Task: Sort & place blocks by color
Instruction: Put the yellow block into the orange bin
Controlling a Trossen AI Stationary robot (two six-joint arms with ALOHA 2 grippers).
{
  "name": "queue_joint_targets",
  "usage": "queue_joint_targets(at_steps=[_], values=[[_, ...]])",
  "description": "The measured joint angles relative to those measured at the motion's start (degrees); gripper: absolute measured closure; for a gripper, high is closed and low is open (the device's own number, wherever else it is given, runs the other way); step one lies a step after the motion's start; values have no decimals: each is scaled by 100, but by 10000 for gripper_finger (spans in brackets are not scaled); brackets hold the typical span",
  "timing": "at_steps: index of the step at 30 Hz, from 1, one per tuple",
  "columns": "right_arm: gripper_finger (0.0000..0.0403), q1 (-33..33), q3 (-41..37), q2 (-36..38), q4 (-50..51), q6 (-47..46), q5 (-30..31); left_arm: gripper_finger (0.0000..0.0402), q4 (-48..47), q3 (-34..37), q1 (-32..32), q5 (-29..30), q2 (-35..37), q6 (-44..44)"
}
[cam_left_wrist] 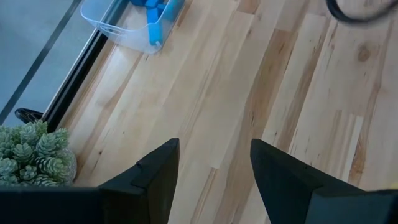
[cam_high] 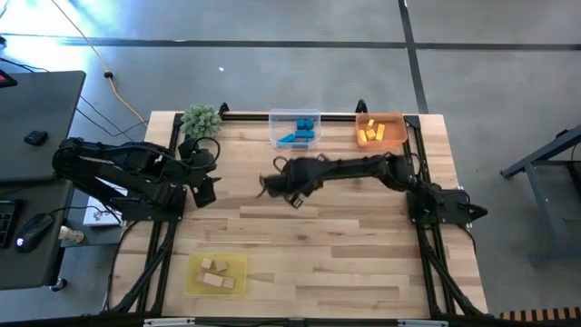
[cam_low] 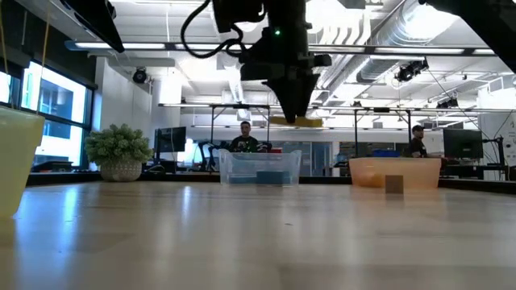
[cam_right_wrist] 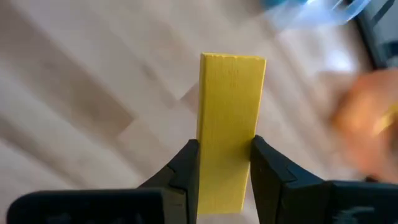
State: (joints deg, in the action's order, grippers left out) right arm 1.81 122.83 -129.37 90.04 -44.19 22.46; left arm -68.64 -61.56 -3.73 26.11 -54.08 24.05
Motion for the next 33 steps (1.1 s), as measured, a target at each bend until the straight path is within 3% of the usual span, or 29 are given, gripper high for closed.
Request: queue_joint_targets(at_steps=[15,24,33], values=[[322,-1484,0,882,-2,1902,1145,213,-2,0,0,90,0,564],[322,-2123,-25,1158,-15,2401,1224,213,80,0,201,413,0,731],[322,-2829,-1237,1769,-170,2519,1408,213,258,0,820,417,0,593]])
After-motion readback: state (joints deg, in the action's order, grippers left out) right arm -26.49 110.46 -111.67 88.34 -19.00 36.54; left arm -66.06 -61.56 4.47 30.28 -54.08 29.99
